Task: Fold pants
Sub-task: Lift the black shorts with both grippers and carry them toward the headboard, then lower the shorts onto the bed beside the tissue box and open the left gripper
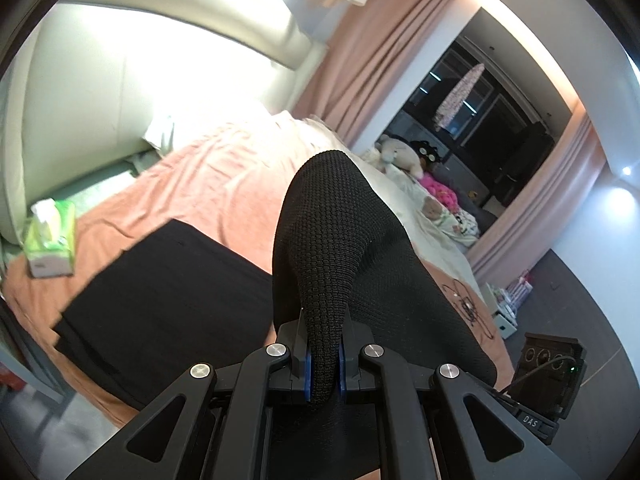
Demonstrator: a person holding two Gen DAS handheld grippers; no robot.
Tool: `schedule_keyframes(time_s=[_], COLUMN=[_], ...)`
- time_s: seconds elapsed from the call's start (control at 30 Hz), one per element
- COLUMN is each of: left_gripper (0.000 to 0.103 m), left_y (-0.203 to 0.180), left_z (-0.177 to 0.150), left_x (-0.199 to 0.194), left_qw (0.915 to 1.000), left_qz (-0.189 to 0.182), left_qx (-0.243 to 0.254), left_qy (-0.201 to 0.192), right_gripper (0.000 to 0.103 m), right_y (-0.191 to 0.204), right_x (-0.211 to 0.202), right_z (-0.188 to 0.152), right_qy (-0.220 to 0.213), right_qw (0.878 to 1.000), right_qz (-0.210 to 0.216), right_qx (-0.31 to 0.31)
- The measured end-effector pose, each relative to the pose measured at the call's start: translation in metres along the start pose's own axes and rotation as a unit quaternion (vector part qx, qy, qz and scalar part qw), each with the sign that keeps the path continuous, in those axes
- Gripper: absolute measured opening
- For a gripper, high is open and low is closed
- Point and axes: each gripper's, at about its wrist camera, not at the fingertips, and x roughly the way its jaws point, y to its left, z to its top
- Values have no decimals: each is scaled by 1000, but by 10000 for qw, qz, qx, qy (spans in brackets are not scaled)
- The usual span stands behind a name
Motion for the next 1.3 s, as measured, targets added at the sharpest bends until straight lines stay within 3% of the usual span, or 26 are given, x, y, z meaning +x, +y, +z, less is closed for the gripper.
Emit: schedule_keyframes(time_s=[0.6, 0.97, 1.17, 1.23, 1.3], left_gripper=[9, 9, 9, 10, 11], left_y=[110, 148, 157, 160, 168], left_z=[56, 82, 83, 80, 76], left_x=[37, 87, 132, 151, 163], left_qw=[9960, 9910, 9858, 9816, 9746], left_qz=[808, 1208, 1537, 1729, 2004], left_qx=[-351, -412, -308, -263, -345], left_qy=[152, 405, 604, 768, 933], right_gripper=[16, 16, 17, 23, 30], right_y=[18, 8, -9, -19, -36], right_x=[152, 222, 241, 248, 260], right_z=[35, 62, 57, 54, 49], right_qy=[590, 735, 653, 635, 891], right_qw=[9980, 9965, 9959, 9950, 9908], right_qz=[-33, -239, -526, -690, -1007], right_qx=[-210, -314, -339, -341, -128])
